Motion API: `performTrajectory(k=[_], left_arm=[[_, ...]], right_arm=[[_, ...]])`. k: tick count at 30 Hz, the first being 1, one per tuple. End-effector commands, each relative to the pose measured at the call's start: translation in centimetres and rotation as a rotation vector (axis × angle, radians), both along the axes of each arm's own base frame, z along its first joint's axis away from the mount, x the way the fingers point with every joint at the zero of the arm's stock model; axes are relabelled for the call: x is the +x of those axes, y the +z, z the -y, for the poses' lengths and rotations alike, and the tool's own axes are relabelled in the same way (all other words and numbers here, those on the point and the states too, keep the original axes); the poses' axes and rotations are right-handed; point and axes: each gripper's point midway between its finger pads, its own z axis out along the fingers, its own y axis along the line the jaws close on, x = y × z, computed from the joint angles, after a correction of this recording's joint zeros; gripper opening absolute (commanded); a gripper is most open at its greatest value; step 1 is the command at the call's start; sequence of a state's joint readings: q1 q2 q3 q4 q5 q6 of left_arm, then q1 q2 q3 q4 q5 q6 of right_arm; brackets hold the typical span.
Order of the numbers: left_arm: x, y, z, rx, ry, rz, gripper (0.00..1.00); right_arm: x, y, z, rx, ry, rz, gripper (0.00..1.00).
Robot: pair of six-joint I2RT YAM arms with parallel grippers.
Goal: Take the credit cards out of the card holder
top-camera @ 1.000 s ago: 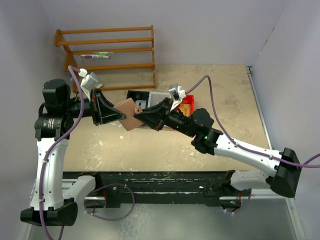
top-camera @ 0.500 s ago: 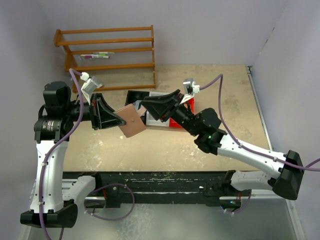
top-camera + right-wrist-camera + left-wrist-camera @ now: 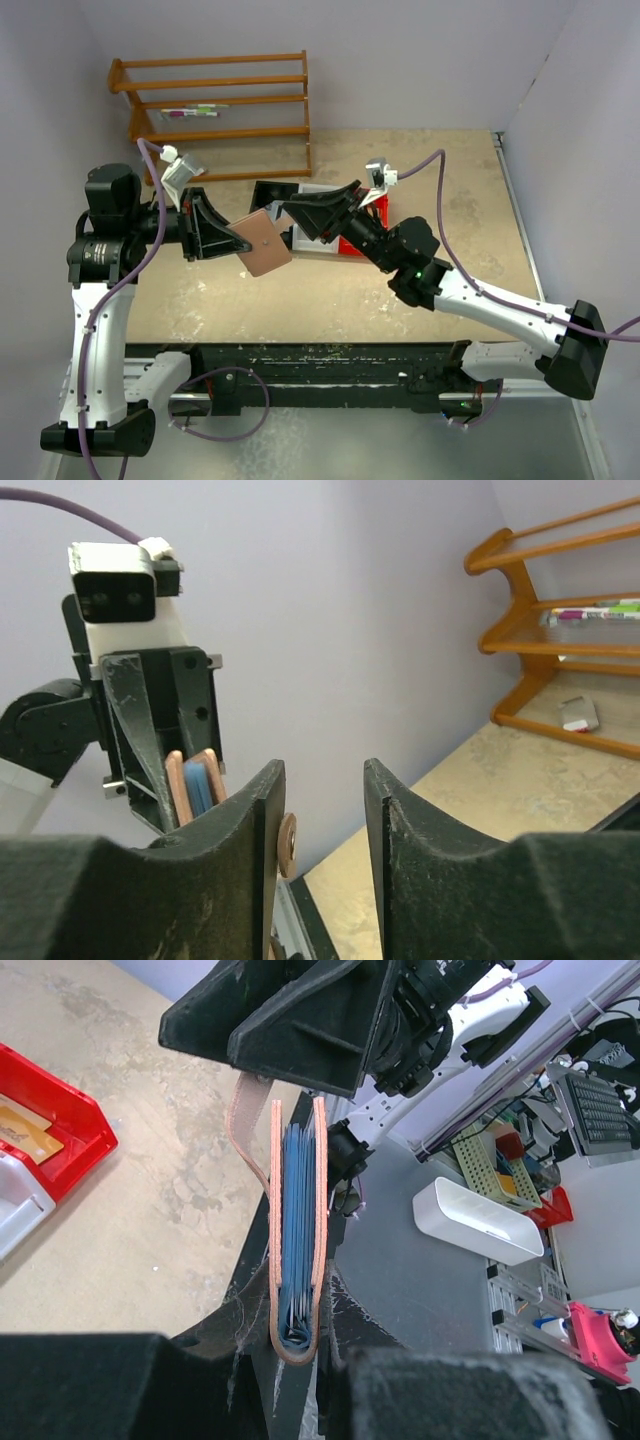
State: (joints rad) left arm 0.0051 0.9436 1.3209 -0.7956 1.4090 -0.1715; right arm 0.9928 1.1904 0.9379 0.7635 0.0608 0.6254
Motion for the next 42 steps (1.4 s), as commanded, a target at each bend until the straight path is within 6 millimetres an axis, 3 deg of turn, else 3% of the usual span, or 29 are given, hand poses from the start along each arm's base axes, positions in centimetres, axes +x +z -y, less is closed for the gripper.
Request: performTrajectory(k=[1,10,12,15,17,19,21,23,26,28,34,42], left_arm=[[-0.8,1.8,0.1,-0.005,-0.022,0.085,0.00],[-0.5,1.8,0.1,-0.003,-0.013,0.082,0.00],[-0.5,1.7,0.1,-0.002,-0.012,0.078,0.00],[-0.3,1.3,0.0,0.007,-0.007,0.080,0.00],[0.0,0.8,-0.1,0.018,0.006,0.081,0.01],[0.3,0.3,-0.1,0.032,0.014,0.085,0.15],[0.7,-0.3,-0.2,0.043,0.019,0.086,0.44],[1.2,-1.1,-0.3,0.063,0.027,0.094,0.69],[1.9,-2.1,-0.6,0.108,0.040,0.123,0.88],[2.1,-2.4,-0.8,0.139,0.041,0.166,0.93],[2.5,-2.7,-1.1,0.180,0.052,0.254,0.93],[2.0,-4.1,-1.5,0.211,0.091,0.332,0.93]], right_arm=[[-0.4,0.7,0.9,0.018,-0.012,0.010,0.42],[-1.8,-0.3,-0.3,-0.014,0.087,0.049,0.38],[-2.7,-0.3,-0.8,-0.011,0.143,0.051,0.29],[-3.2,1.0,-0.4,0.020,0.160,0.070,0.03],[-3.5,1.8,-0.3,0.011,0.171,0.091,0.00],[-3.9,2.7,-0.3,-0.012,0.185,0.117,0.00],[-4.0,3.8,-0.3,-0.051,0.185,0.140,0.00],[-3.8,3.6,-0.5,-0.147,0.181,0.148,0.00],[-3.5,3.3,-0.5,-0.271,0.166,0.153,0.00],[-3.5,3.1,-0.3,-0.334,0.165,0.167,0.00],[-3.9,2.2,-1.4,-0.466,0.242,0.170,0.00],[-2.3,1.9,-2.6,-0.446,0.205,0.087,0.00]])
